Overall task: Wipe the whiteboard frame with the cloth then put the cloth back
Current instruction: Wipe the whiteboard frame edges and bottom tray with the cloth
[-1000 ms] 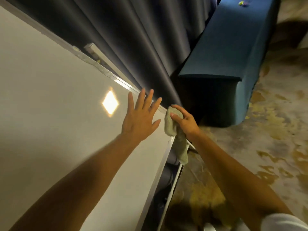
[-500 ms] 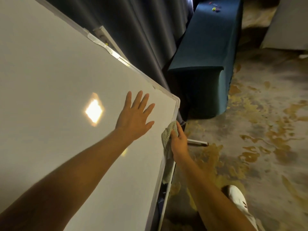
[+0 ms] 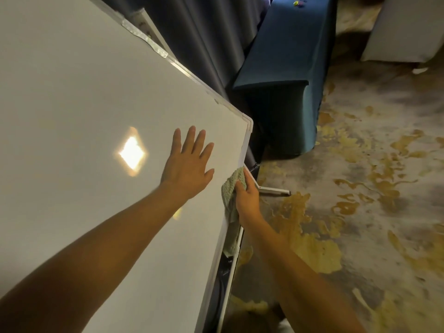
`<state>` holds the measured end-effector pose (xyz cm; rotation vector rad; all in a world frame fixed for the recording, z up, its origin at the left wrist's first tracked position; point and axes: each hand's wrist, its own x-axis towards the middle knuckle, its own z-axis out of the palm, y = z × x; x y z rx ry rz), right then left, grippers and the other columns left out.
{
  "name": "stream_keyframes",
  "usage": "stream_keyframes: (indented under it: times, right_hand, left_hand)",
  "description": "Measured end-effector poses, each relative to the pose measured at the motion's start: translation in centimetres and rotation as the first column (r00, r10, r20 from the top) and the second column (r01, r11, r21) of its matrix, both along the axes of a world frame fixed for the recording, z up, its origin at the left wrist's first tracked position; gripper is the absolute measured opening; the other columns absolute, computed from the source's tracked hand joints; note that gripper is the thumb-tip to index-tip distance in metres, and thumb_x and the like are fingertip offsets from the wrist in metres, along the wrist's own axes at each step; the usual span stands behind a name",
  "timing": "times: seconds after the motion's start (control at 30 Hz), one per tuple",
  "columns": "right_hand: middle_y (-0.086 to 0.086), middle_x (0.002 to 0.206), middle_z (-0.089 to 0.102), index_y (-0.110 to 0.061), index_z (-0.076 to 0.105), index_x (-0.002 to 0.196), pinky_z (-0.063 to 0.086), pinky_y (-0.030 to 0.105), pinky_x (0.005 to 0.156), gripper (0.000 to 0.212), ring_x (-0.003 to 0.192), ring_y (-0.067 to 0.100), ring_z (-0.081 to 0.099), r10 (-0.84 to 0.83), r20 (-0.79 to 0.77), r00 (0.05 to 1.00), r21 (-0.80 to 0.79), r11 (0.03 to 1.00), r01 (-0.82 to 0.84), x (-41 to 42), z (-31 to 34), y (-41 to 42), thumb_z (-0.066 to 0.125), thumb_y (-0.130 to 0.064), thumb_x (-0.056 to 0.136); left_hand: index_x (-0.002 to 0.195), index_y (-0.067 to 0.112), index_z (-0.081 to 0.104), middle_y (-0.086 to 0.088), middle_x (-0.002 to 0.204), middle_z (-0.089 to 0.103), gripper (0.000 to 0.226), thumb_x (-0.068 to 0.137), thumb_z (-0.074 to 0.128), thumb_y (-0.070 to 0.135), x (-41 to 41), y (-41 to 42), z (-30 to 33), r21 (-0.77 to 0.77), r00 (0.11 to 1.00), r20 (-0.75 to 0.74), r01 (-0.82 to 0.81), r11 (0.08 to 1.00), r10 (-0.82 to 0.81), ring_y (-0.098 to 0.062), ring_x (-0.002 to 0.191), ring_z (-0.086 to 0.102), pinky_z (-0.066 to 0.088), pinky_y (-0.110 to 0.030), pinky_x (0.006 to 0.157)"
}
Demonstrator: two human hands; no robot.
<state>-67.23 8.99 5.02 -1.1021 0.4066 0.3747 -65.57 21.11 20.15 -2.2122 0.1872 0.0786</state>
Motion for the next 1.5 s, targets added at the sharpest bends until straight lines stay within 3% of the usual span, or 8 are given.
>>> stream_keyframes:
  times: [0.07,0.13,0.27,0.47,0.8,0.97,1.2,1.5]
  right_hand:
    - [-0.037,0.092,0.061,-0.037,0.042,0.148,0.058,0.026,0.077,0.044,0.105,0.031,0.064,0.005,-0.02,1.0,-0.013,1.0,-0.005,-1.7,-0.1,0.2,0.045,-0.029,0.105]
    - [-0.027,0.111,0.059,-0.037,0.042,0.148,0.054,0.018,0.077,0.044,0.107,0.015,0.063,0.012,-0.02,1.0,-0.011,1.0,-0.012,-3.3,-0.1,0.3,0.046,-0.029,0.105]
    - [-0.001,0.135,0.057,-0.031,0.046,0.147,0.052,0.032,0.095,0.042,0.114,0.015,0.059,-0.004,-0.003,1.0,0.02,1.0,0.004,-6.1,0.3,0.3,0.046,-0.027,0.105]
    - [-0.005,0.122,0.057,-0.027,0.048,0.145,0.048,0.015,0.069,0.039,0.096,0.005,0.059,-0.048,0.016,0.999,0.019,0.999,0.048,-9.6,1.1,-0.4,0.045,-0.024,0.106]
    - [0.004,0.139,0.056,-0.026,0.046,0.146,0.047,0.011,0.068,0.041,0.112,0.015,0.056,-0.054,0.029,0.998,0.097,0.994,0.051,-16.7,-0.5,2.2,0.046,-0.024,0.105]
    - [0.008,0.13,0.062,-0.021,0.051,0.144,0.051,0.01,0.064,0.039,0.092,0.005,0.061,-0.099,0.071,0.993,0.06,0.994,0.095,-17.3,-0.6,1.6,0.046,-0.018,0.105]
    - [0.009,0.136,0.059,-0.026,0.049,0.145,0.053,0.036,0.097,0.04,0.12,0.024,0.059,-0.101,0.063,0.993,0.035,0.994,0.099,-23.3,-0.4,2.9,0.046,-0.019,0.105]
    - [0.007,0.137,0.058,-0.025,0.048,0.146,0.054,0.03,0.093,0.042,0.121,0.023,0.059,-0.077,0.058,0.995,0.093,0.993,0.071,-35.1,-1.3,5.5,0.045,-0.017,0.105]
  left_hand:
    - [0.169,0.019,-0.003,-0.021,0.176,-0.008,0.086,0.1,0.007,0.071,-1.9,-0.2,0.1,-0.002,1.0,-0.009,-0.011,1.0,0.011,-0.046,0.162,-0.005,0.004,-0.066,0.13]
    - [0.169,0.018,-0.001,-0.021,0.176,-0.006,0.087,0.101,0.009,0.071,-3.7,-0.1,0.3,-0.01,1.0,-0.004,-0.026,1.0,0.026,-0.047,0.162,-0.003,0.007,-0.067,0.129]
    - [0.169,0.019,-0.003,-0.02,0.176,-0.008,0.086,0.1,0.004,0.07,-9.2,0.6,0.6,-0.008,1.0,-0.01,-0.02,1.0,0.019,-0.046,0.162,-0.006,0.005,-0.069,0.128]
    - [0.168,0.02,-0.005,-0.019,0.176,-0.009,0.086,0.097,-0.005,0.067,-15.9,1.1,0.1,-0.014,0.999,0.05,-0.007,1.0,0.008,-0.044,0.163,-0.007,0.0,-0.068,0.128]
    - [0.169,0.018,-0.003,-0.018,0.177,-0.005,0.083,0.102,0.005,0.068,-20.2,1.2,-1.3,-0.068,0.993,0.105,-0.052,0.996,0.059,-0.042,0.163,-0.004,0.004,-0.062,0.131]
    - [0.168,0.014,-0.001,-0.019,0.177,-0.002,0.076,0.107,0.007,0.058,-24.5,0.3,-3.0,-0.035,0.99,0.136,-0.031,0.999,0.035,-0.043,0.163,-0.001,0.009,-0.066,0.129]
    - [0.169,0.022,0.0,-0.017,0.177,-0.002,0.079,0.104,0.008,0.065,-30.8,2.1,-3.4,-0.019,0.993,0.12,0.001,1.0,0.001,-0.045,0.163,-0.001,0.007,-0.069,0.128]
    - [0.169,0.025,-0.005,-0.014,0.177,-0.007,0.076,0.102,-0.001,0.062,-38.3,5.3,-2.8,-0.033,0.994,0.111,0.009,0.999,-0.006,-0.043,0.163,-0.005,0.005,-0.068,0.128]
